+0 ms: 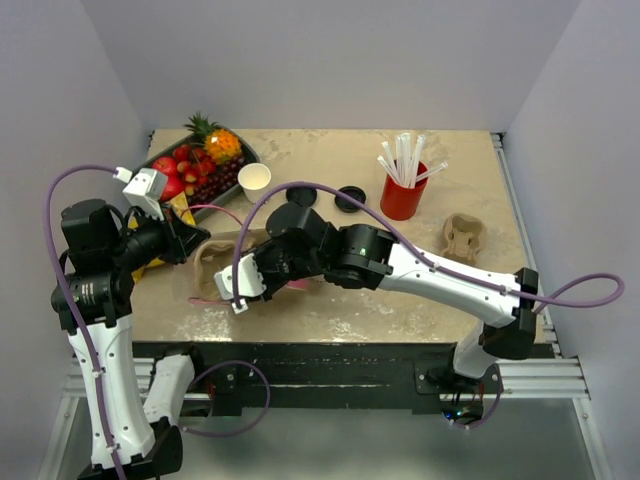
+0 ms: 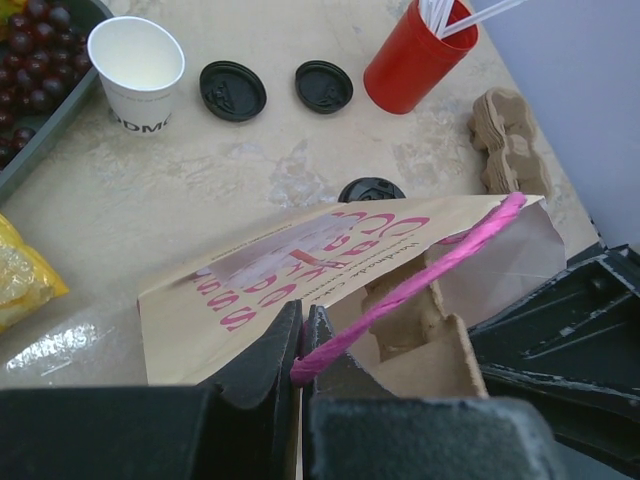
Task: Pack the takeout coffee
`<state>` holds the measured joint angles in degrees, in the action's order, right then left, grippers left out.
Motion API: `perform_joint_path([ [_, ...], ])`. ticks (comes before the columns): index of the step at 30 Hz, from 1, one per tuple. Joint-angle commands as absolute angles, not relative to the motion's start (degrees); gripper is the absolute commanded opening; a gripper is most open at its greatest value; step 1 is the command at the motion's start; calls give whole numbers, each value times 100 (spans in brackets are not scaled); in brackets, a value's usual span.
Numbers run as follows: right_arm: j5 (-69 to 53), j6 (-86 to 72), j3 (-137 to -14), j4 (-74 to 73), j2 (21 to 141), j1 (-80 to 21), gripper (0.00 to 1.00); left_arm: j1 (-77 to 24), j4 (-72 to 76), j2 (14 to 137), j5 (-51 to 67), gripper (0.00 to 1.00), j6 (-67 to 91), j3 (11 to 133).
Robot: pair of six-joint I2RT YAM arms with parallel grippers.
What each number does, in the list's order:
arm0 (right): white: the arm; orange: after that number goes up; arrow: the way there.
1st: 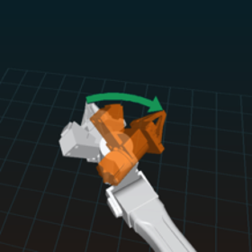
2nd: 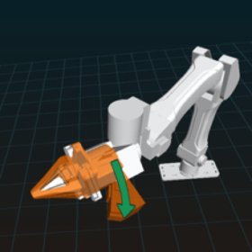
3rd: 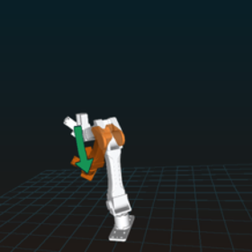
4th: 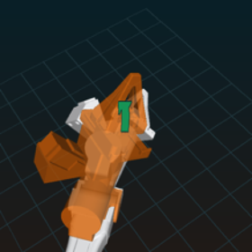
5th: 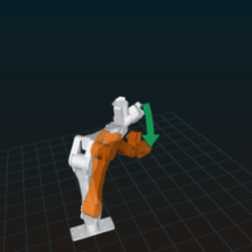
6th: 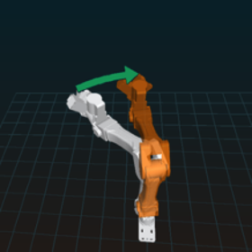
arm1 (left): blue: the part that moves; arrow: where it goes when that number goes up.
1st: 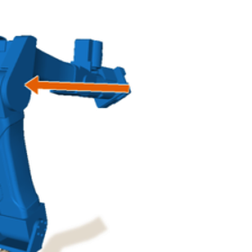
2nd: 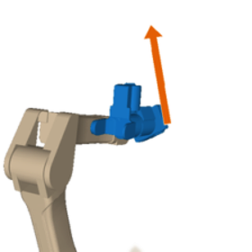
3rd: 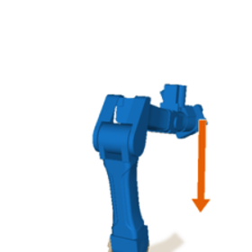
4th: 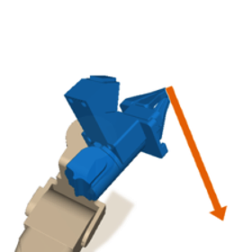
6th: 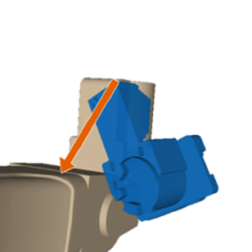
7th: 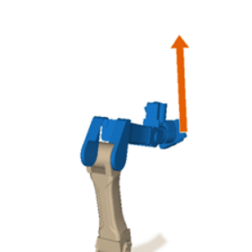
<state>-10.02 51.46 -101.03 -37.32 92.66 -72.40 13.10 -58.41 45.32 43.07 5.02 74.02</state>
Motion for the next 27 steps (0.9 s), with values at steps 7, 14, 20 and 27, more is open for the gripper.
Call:
perform_joint_path([
  [7,-220,5116,-10758,-4499,9650,-7550,27,1380,-5581,4395,5000,0,1098,7488],
  [14,500,4703,-11020,-4728,9913,-7655,26,1397,-5669,4289,5019,0,1117,7365],
  [20,624,4483,-11197,-4737,9993,-7673,25,1397,-5739,4210,4597,0,1063,7233],
  [27,545,4552,-11197,-4623,10081,-7699,26,1433,-5757,4306,4439,0,1037,7382],
])
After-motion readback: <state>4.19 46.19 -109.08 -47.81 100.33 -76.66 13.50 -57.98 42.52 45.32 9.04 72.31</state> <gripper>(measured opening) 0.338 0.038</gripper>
